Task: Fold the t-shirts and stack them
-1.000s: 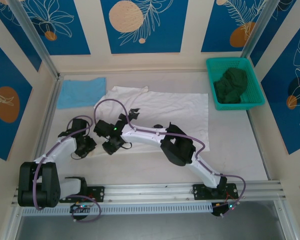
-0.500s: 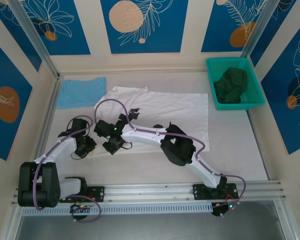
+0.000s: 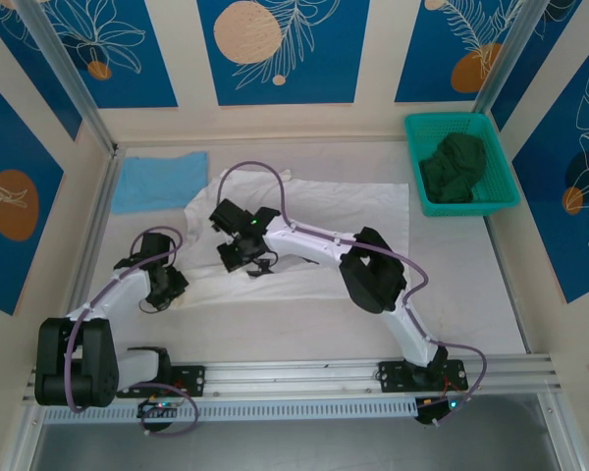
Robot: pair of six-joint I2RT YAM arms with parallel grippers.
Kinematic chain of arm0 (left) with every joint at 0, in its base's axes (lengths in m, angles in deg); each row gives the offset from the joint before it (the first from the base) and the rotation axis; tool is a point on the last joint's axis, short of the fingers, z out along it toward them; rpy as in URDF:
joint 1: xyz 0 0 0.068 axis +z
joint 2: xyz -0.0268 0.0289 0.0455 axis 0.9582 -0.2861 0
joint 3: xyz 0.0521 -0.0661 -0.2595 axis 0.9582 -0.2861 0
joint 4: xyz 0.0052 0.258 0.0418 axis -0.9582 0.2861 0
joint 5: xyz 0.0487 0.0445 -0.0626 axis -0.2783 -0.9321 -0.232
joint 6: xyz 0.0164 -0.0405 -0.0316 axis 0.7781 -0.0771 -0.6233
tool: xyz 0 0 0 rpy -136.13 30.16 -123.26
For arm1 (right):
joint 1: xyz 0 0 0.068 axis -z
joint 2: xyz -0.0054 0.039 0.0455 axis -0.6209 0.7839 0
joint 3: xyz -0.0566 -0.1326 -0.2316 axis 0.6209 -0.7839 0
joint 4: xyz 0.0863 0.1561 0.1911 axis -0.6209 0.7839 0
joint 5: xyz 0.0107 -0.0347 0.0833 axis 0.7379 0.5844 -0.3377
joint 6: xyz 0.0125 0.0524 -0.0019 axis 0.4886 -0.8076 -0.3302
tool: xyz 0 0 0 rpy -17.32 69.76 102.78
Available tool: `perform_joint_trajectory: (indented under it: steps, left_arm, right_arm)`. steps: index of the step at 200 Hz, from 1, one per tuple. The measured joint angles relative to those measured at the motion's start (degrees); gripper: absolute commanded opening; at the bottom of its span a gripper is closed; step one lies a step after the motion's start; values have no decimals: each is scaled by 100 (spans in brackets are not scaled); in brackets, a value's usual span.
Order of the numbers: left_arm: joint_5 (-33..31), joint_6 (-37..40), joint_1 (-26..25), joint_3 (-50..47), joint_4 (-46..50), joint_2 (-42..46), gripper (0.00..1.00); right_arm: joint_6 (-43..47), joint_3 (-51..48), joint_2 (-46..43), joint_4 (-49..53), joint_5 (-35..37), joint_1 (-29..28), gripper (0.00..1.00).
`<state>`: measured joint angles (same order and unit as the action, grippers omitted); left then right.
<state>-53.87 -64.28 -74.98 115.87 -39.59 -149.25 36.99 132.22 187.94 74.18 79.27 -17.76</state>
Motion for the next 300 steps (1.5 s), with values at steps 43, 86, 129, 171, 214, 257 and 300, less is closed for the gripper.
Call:
perform_joint_trajectory:
  steps: [43,86,129,171,214,257,300]
  left_arm:
    - [-146,15,0,0,2,0,14]
    - [-256,17,0,2,24,2,14]
    - [-280,26,-2,31,184,317,19]
    - [-302,173,-273,595,667,905,32]
    - [-339,13,-977,894,1097,992,46]
    - [-59,-546,-1071,584,1215,1040,47]
    - [76,-1158,-1102,197,1097,1078,48]
  right_arm:
    - [-459,-122,-4,-83,-221,398,2]
    - [-922,-122,4,-125,-387,640,20]
    - [-1408,-2,162,85,-391,848,44]
    - [-1867,-807,-310,-229,-413,1213,48]
    - [-2249,-3410,-2597,-922,-304,1521,49]
    - [-2568,-5657,-4704,-1182,-72,2170,44]
    - [-2715,-6929,-6065,-1113,-192,3237,38]
